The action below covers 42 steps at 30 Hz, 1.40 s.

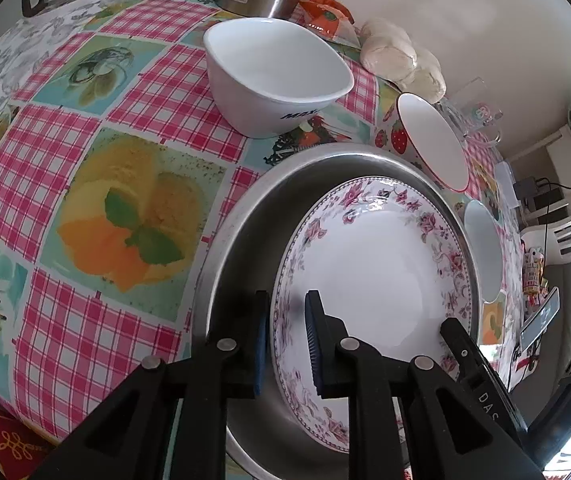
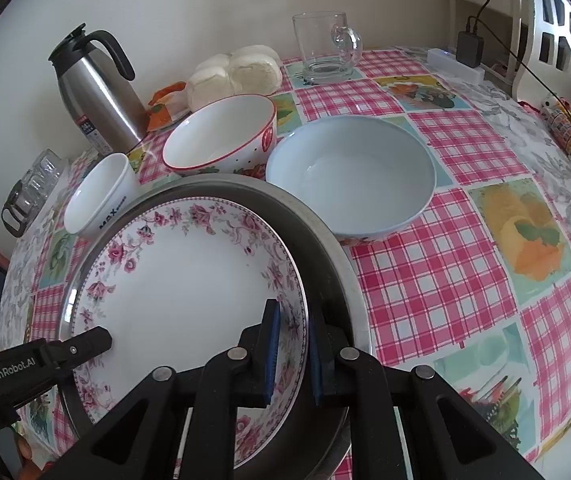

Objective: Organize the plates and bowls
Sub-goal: 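Lower the floral plate into the steel basin with both tools, then open both tools to release the floral plate rim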

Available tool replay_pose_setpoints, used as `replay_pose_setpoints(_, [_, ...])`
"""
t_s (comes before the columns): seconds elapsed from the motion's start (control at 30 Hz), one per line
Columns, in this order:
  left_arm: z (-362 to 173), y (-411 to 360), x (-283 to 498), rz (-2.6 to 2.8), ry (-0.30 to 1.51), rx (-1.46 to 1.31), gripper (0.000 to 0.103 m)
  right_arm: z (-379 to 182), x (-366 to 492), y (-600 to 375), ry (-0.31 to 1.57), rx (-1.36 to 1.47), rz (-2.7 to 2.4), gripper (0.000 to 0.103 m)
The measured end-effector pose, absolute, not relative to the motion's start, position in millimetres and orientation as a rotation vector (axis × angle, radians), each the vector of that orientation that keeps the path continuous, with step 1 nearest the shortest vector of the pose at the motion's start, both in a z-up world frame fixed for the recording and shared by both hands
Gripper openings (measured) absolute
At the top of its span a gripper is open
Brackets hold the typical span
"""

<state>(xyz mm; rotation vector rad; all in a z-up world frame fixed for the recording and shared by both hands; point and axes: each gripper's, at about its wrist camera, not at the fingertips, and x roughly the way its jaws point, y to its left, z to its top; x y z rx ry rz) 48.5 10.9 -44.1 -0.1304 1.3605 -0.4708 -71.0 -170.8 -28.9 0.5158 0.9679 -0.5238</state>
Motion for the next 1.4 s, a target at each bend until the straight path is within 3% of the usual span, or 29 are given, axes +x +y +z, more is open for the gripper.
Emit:
replay_pose_setpoints(0.37, [-11.9, 20.2, 45.3, -0.479, 1.232, -0.118, 0.030, -14.2, -80.2, -174.3, 0.891, 0.504, -0.544, 0.016])
replay_pose_setpoints(0.47, [-6.8, 17.6, 44.0, -0.489, 1.213, -0.101, 0.045, -12.2, -80.3, -174.9, 0.882, 0.501, -0.544, 0.017])
replay_pose_setpoints(0.53, [-8.7, 13.8, 41.4, -0.491, 1.215, -0.077, 0.058, -11.7, -79.0, -173.6, 0.880, 0.492, -0.535, 0.026])
replay_pose_setpoints(0.7, [-8.8, 9.8, 40.6, -0.486, 1.214, -0.044, 0.063, -6.4, -73.8, -159.5, 0.870, 0.411, -0.507, 0.056])
replay_pose_setpoints(1.03, [-6.0, 10.8, 39.9, -0.502, 1.184, -0.053, 0.079, -0.7, -68.7, -148.2, 0.856, 0.288, -0.522, 0.071])
replay_pose_setpoints(1.27, [-1.1, 10.8, 39.7, -0.491, 1.138, -0.035, 0.080, -1.4, -72.4, -156.7, 0.851, 0.302, -0.559, 0.078])
replay_pose_setpoints(1.33, [-3.1, 10.4, 39.7, -0.466, 1.132, -0.010, 0.092, -2.0, -73.5, -158.7, 0.853, 0.304, -0.571, 0.080])
replay_pose_setpoints(1.4, [-3.8, 11.9, 41.0, -0.440, 1.121, 0.004, 0.093, -2.7, -75.0, -161.9, 0.857, 0.314, -0.583, 0.081])
